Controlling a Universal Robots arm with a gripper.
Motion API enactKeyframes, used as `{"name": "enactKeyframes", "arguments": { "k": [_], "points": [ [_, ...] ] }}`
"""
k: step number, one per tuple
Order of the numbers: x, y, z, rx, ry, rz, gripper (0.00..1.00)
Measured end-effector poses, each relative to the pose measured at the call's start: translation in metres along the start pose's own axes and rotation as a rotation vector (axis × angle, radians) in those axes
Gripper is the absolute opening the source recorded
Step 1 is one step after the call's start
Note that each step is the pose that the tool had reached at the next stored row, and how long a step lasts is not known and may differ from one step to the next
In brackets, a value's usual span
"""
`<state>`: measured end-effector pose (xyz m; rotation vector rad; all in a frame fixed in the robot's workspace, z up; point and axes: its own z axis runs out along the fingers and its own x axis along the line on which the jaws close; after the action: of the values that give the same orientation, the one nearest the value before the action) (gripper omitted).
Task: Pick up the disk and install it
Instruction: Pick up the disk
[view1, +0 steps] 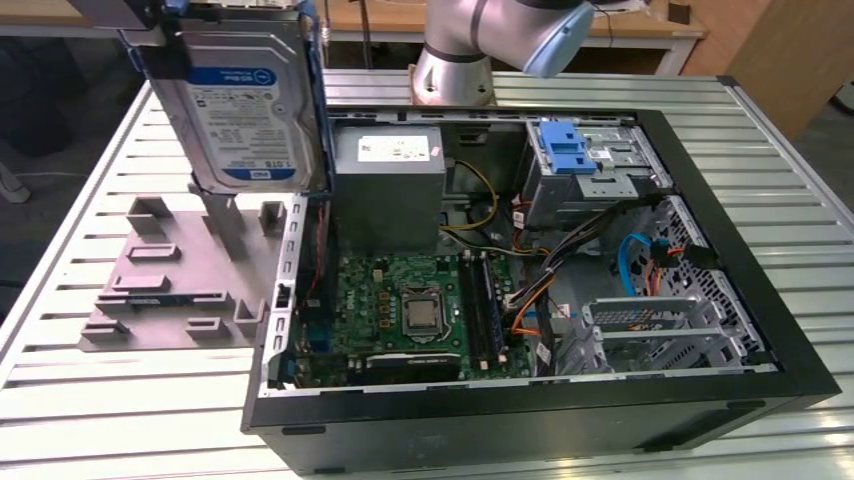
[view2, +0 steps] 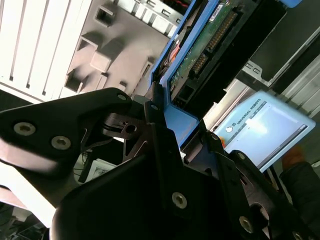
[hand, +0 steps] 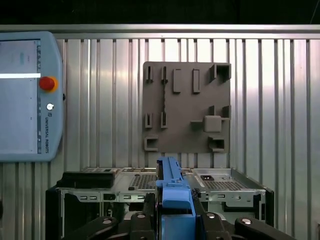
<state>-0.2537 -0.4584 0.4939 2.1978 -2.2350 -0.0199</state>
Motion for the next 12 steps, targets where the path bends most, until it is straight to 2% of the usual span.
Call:
{"name": "enactKeyframes", "arguments": {
  "k": [8, 12],
  "points": [
    [0.0006, -0.0257, -0.0003, 0.0000, 0.0001, 0.000, 0.36],
    [0.0005, -0.0324, -0.0003, 0.0001, -0.0001, 0.000, 0.36]
  ]
}}
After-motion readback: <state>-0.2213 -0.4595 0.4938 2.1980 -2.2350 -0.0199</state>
